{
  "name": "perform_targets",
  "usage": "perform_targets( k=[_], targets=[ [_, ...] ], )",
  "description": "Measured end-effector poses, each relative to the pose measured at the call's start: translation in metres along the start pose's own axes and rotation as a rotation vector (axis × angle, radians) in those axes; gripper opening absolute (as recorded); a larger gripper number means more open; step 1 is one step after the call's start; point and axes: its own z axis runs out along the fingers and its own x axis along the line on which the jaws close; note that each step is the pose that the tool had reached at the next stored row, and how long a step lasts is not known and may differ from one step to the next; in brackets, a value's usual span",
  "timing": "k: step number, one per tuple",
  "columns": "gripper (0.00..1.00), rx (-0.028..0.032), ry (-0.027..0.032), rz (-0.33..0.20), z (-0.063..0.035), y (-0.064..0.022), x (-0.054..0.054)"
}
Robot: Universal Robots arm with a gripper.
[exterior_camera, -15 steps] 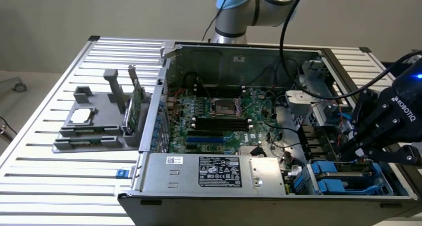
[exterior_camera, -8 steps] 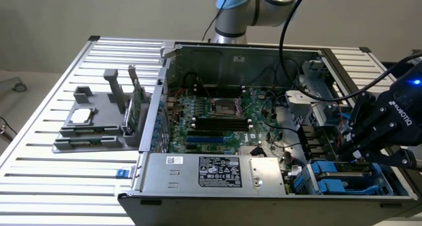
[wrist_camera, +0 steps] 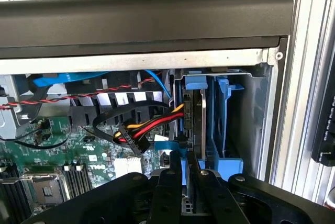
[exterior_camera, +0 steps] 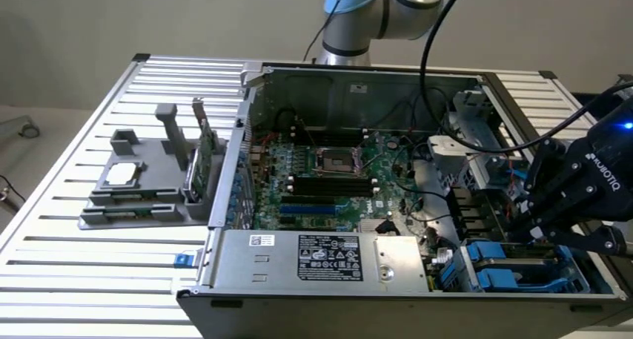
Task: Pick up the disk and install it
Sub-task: 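Insert the second disk wire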
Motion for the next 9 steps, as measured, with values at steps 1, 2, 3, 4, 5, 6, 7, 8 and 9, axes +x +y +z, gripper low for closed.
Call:
perform_targets(
  k=[1,2,3,4,5,6,7,8,9],
  targets=[
    [0.16,0.0001,0.0008,0.0,0.0,0.0002,-0.0003],
    [0.16,0.0001,0.0016,0.0,0.0001,0.0005,-0.0006],
    [0.16,0.0001,0.0023,0.0,0.0002,0.0007,-0.001],
    [0.16,0.0002,0.0029,-0.001,0.0003,0.0009,-0.0014],
    [0.16,0.0002,0.0035,-0.001,0.0005,0.0011,-0.0018],
    [0.16,0.0003,0.0041,-0.001,0.0007,0.0013,-0.0022],
    [0.16,0.0003,0.0049,-0.001,0.0009,0.0015,-0.0026],
    [0.16,0.0003,0.0056,-0.001,0.0011,0.0016,-0.0029],
    [0.16,0.0004,0.0063,-0.001,0.0013,0.0018,-0.0033]
  ],
)
